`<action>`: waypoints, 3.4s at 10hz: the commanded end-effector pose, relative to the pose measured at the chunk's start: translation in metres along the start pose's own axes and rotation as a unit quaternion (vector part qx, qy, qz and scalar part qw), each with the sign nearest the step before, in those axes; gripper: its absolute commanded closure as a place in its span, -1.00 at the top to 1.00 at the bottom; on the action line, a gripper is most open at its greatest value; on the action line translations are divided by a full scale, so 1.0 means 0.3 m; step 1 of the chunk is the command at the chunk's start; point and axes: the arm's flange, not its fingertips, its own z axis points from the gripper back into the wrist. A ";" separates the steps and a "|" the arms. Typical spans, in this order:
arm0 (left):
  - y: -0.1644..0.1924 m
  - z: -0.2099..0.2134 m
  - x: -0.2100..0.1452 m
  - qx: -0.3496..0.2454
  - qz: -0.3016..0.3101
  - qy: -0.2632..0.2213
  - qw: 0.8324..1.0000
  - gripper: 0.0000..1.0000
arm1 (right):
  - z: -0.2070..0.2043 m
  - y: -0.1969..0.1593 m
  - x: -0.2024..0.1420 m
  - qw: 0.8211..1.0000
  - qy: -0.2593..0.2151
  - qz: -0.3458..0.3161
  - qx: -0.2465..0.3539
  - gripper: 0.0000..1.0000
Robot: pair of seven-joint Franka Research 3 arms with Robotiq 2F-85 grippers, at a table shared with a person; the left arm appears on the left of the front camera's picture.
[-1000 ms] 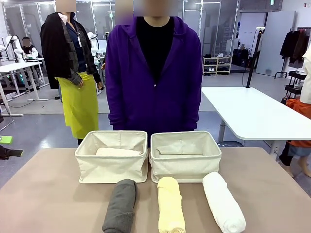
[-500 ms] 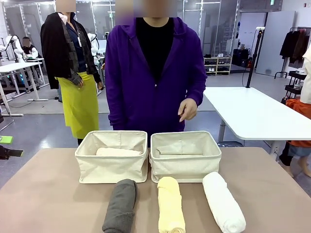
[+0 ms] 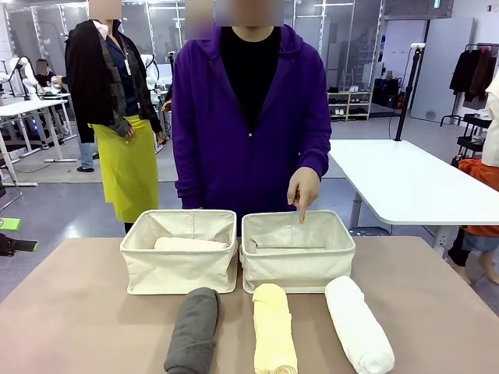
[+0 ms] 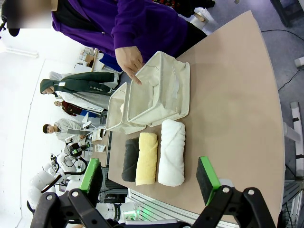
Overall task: Divide the towels into two baskets.
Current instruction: Pick up one hotel-folded towel from the bottom of the table and place it in the Fabric basket indicated by the person.
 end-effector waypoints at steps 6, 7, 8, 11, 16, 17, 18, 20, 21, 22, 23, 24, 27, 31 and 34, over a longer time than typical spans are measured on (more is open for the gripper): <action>-0.021 0.006 0.006 0.003 0.009 0.001 1.000 1.00 | 0.007 0.009 -0.002 1.000 -0.003 0.004 0.004 1.00; -0.021 0.006 0.006 0.003 0.009 0.001 1.000 1.00 | 0.007 0.009 -0.002 1.000 -0.003 0.004 0.004 1.00; -0.021 0.006 0.006 0.003 0.009 0.001 1.000 1.00 | 0.000 0.000 0.000 1.000 0.000 0.000 0.000 1.00; -0.021 0.006 0.006 0.003 0.009 0.001 1.000 1.00 | -0.139 0.155 -0.011 0.995 0.083 0.036 -0.047 1.00; -0.021 0.006 0.006 0.003 0.009 0.001 1.000 1.00 | -0.626 0.271 -0.137 0.960 0.221 0.056 -0.162 1.00; -0.021 0.006 0.006 0.003 0.009 0.001 1.000 1.00 | -0.718 0.270 -0.189 0.953 0.228 0.060 -0.193 1.00; -0.021 0.006 0.006 0.003 0.009 0.001 1.000 1.00 | -0.772 0.266 -0.240 0.944 0.248 0.061 -0.208 1.00; -0.021 0.006 0.006 0.003 0.009 0.001 1.000 1.00 | -0.886 0.250 -0.324 0.928 0.276 0.087 -0.235 1.00; -0.021 0.006 0.006 0.003 0.009 0.001 1.000 1.00 | -0.940 0.234 -0.356 0.919 0.279 0.108 -0.257 1.00; -0.021 0.006 0.006 0.003 0.009 0.001 1.000 1.00 | -0.984 0.222 -0.377 0.916 0.279 0.110 -0.268 1.00; -0.021 0.006 0.006 0.003 0.009 0.001 1.000 1.00 | -1.030 0.213 -0.396 0.913 0.275 0.113 -0.277 1.00; -0.021 0.006 0.006 0.003 0.009 0.001 1.000 1.00 | -1.080 0.195 -0.415 0.909 0.271 0.117 -0.294 1.00; -0.021 0.006 0.006 0.003 0.009 0.001 1.000 1.00 | -1.194 0.149 -0.480 0.897 0.264 0.133 -0.330 1.00; -0.021 0.006 0.006 0.003 0.009 0.001 1.000 1.00 | -1.282 0.084 -0.559 0.889 0.261 0.141 -0.349 1.00; -0.021 0.006 0.006 0.003 0.009 0.001 1.000 1.00 | -1.339 0.032 -0.640 0.884 0.262 0.152 -0.357 1.00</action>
